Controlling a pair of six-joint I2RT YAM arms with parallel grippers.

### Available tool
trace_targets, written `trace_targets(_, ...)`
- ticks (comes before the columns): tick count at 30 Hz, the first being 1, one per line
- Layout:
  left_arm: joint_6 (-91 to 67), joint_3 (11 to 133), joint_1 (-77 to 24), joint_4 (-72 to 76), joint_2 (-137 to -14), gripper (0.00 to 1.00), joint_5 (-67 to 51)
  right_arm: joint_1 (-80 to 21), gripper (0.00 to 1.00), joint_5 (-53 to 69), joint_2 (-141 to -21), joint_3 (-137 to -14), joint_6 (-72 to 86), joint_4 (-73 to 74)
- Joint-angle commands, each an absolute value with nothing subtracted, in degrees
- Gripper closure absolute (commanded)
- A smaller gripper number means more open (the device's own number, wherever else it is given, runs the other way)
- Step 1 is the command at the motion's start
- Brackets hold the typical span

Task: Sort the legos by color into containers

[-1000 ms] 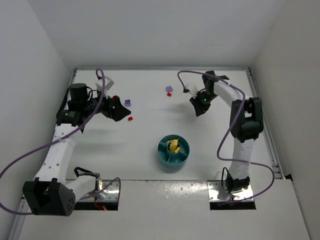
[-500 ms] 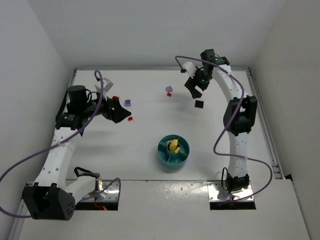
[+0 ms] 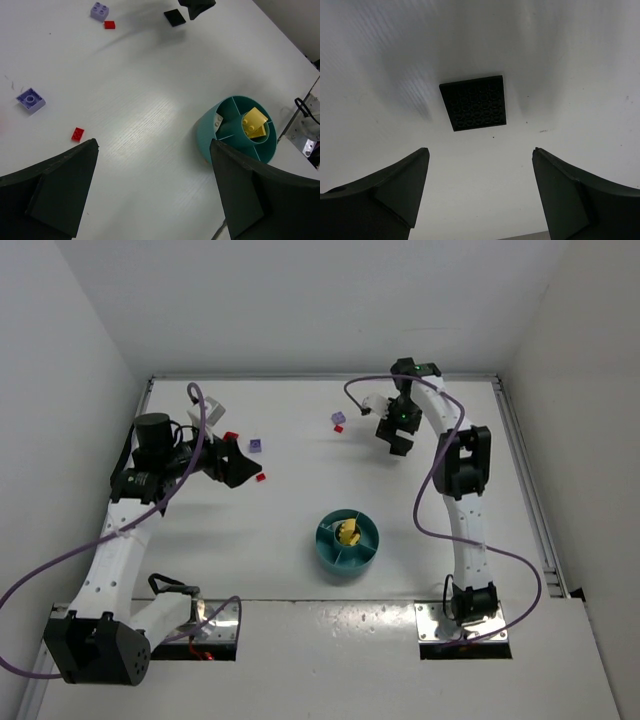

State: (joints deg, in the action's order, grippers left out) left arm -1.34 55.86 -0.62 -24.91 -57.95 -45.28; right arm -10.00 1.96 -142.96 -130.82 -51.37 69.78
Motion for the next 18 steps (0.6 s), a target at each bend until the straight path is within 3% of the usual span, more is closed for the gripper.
trace_targets(1, -1.23, 54.84, -0.26, -23.20, -57.22, 0.00, -45.53, -10.46, 0.16, 0.79, -143.87, -131.75, -53.53, 71.10)
trace_targets(18, -1.23, 53.09, -0.26, -23.20, -56.16, 0.00, -45.00, -12.83, 0.17, -0.61, -148.62, -133.59, -53.00, 66.62)
